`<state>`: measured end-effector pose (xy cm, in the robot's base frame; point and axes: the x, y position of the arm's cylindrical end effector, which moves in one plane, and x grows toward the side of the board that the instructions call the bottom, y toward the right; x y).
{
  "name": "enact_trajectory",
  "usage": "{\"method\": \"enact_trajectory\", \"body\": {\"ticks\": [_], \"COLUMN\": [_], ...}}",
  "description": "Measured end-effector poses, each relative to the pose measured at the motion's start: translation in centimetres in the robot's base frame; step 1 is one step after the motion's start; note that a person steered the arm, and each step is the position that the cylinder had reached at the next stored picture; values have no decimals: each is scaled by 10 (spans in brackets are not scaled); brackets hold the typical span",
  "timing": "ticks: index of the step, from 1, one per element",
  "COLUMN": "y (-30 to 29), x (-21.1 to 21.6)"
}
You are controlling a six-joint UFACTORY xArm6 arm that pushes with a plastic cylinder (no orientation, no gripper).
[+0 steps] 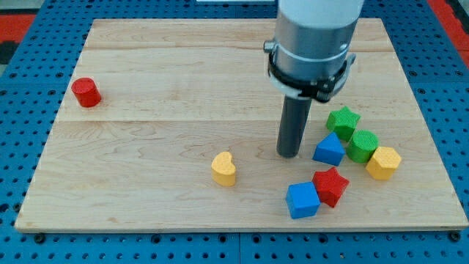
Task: Place the blue triangle in between the green blocks
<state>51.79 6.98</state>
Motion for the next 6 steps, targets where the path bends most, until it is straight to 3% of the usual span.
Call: {"method": "enact_trajectory", "body": {"ticks": [5,6], "y": [142,149], "x": [-21,-21]}}
